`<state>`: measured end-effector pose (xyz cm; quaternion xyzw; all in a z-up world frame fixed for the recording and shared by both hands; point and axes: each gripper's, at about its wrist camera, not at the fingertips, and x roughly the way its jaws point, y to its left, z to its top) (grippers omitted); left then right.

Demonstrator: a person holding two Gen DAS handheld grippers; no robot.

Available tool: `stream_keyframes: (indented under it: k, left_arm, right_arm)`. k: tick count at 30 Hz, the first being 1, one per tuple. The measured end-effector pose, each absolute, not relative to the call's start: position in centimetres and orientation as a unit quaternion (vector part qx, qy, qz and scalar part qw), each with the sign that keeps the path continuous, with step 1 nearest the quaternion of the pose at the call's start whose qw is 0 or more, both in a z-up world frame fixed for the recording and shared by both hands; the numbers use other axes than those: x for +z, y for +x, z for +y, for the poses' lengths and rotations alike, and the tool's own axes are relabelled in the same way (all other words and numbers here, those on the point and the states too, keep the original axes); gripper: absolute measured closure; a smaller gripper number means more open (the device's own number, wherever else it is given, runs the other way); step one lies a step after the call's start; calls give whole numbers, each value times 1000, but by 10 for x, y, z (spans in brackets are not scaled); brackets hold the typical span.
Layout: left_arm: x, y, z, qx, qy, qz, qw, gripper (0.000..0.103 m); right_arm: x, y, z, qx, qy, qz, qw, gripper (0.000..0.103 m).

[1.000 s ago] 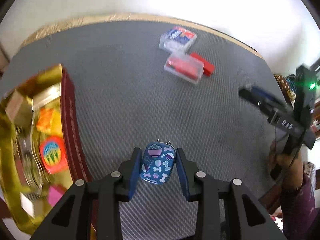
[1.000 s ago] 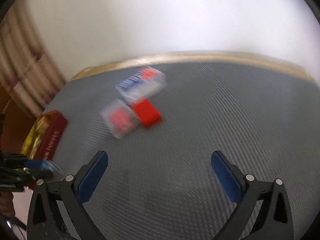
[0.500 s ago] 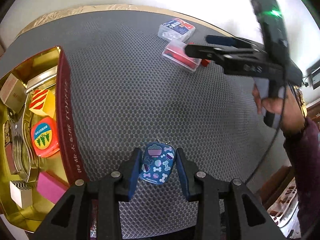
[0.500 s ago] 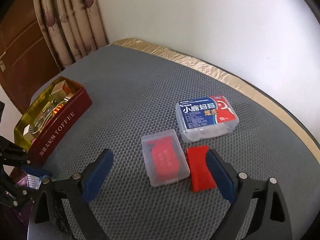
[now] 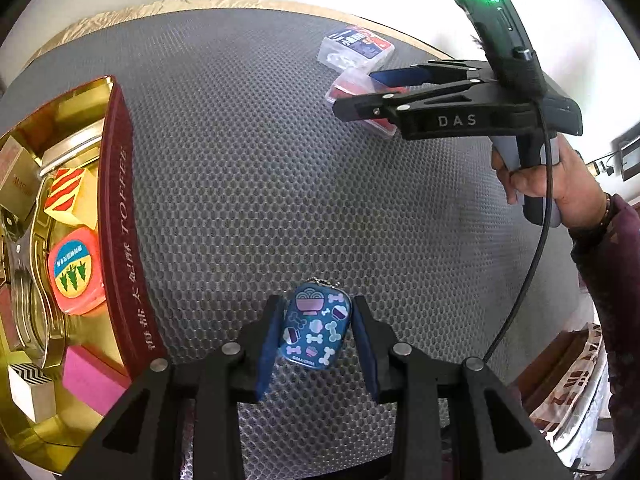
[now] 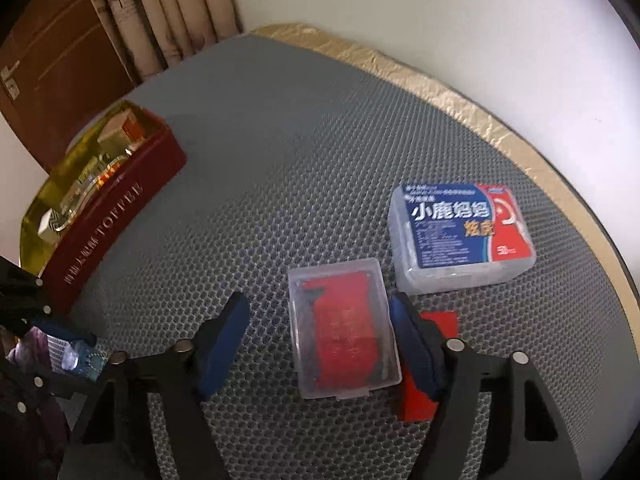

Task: Organize rigid objects
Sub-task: 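Grasp the clear plastic box with the right tool while the left holds the keychain, then lower the blue keychain into the tin and open the left tool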

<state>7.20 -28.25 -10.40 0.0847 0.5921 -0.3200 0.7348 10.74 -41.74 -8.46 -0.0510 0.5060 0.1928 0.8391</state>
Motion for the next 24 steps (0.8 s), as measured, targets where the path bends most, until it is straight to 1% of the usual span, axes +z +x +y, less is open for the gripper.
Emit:
stream_keyframes:
  k: [2, 3, 4, 5, 11, 16, 24]
  left_arm:
    - [-104, 71, -283, -320, 84, 593, 734, 68]
    - [-104, 70, -283, -320, 84, 593, 735, 68]
    - [-104, 70, -283, -319, 85, 592, 735, 68]
    - [-101, 67, -277, -319, 86, 592, 735, 68]
    - [-96, 63, -274, -320, 79, 586, 740, 68]
    - [-84, 59, -266, -326, 68, 575, 747, 68]
    - [-39, 52, -227, -302, 57, 537, 786, 68]
  right_arm:
    - [-85, 108, -416, 192, -54, 506, 839, 35]
    - [-86, 109, -415, 190, -54, 510, 837, 38]
    - [-87, 110, -414, 189, -54, 512, 836, 47]
    - [-87, 110, -412, 186, -57, 513, 836, 53]
    - [-86, 102, -409, 160, -48, 520, 837, 53]
    - [-85, 78, -408, 155, -11, 514, 844, 53]
    - [-75, 33, -407, 145, 74, 480, 862, 53]
